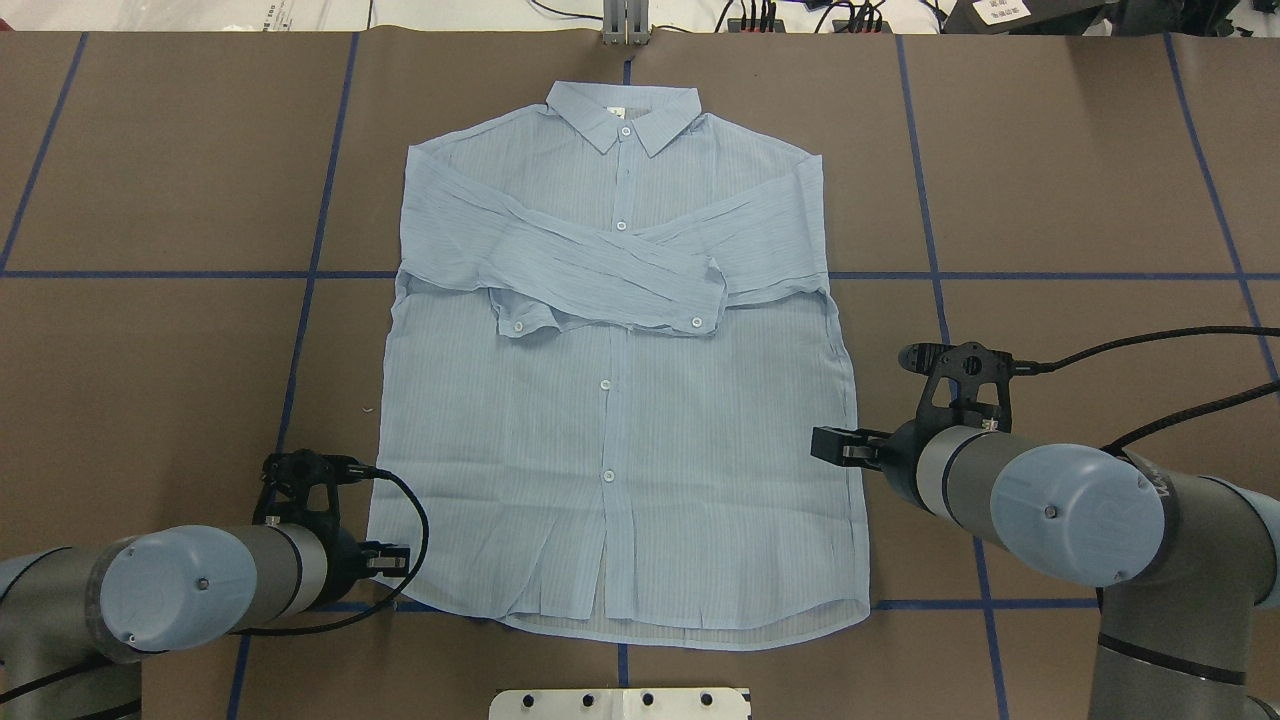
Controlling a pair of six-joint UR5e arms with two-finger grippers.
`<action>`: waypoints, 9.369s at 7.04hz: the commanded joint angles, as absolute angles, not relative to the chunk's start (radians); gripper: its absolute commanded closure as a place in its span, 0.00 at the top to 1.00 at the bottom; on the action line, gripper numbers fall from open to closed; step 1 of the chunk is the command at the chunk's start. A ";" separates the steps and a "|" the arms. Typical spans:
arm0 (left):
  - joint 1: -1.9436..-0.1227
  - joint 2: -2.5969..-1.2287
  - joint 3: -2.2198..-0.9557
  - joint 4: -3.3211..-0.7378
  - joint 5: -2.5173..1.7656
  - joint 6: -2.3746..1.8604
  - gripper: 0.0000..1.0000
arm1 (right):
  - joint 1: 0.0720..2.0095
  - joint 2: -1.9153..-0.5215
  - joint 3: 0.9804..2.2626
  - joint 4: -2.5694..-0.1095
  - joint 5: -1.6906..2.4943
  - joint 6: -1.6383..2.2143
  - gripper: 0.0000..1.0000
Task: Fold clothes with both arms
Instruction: 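Move both grippers to the hem corners nearest the robot and grasp, then lift the hem with both grippers and fold it toward the collar, then release the hem and raise both grippers above the folded shirt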
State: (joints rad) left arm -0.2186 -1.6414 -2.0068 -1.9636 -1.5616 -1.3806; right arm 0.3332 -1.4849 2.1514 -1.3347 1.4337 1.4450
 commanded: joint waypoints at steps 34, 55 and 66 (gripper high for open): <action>-0.169 -1.654 -2.040 -1.967 -1.436 -1.486 0.00 | -0.104 -1.589 2.111 -1.361 1.025 1.703 0.00; -0.670 -2.022 -1.761 -1.849 -1.514 -1.124 0.00 | 0.560 -1.057 1.829 -1.558 1.408 1.329 0.00; -0.680 -2.036 -1.509 -2.166 -1.486 -0.999 1.00 | 0.581 -1.068 1.661 -1.344 1.397 1.328 1.00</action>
State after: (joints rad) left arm -0.6785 -2.0504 -1.4930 -2.1251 -1.4745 -1.0402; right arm 0.5716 -1.0680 1.6497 -1.3425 1.3973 1.3319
